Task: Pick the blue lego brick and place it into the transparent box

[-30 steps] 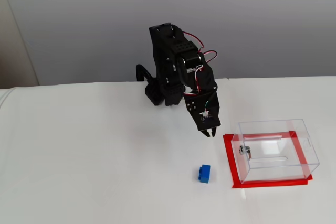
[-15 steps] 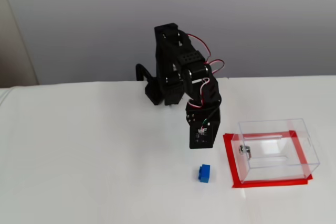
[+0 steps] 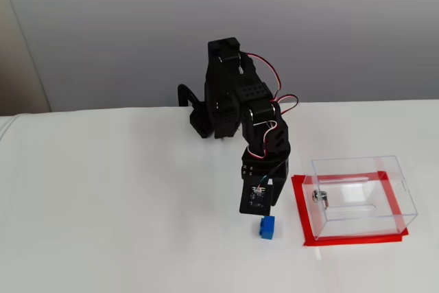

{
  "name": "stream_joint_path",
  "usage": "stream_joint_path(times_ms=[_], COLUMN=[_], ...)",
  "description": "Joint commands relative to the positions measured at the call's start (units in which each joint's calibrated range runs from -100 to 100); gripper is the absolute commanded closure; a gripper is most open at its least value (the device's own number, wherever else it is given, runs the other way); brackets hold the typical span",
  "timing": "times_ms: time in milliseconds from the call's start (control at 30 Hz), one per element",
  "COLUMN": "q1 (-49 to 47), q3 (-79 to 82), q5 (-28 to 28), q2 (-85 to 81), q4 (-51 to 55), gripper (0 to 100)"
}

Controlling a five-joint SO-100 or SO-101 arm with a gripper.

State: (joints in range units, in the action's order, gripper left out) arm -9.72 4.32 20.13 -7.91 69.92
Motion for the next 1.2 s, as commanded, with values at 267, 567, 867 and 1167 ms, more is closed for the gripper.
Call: stream_joint_path(times_ms=[267,567,867,1167], q1=[0.1,-2.6,-3.4,-4.1], q3=[-4.2,-10.0,-11.8,-12.0], q5=[1.9,2.0,2.7,2.8], q2=[6.1,12.8,17.7,20.6], q4=[-0.4,-0.6,-0.5,-0.7], gripper=[80,80,80,75])
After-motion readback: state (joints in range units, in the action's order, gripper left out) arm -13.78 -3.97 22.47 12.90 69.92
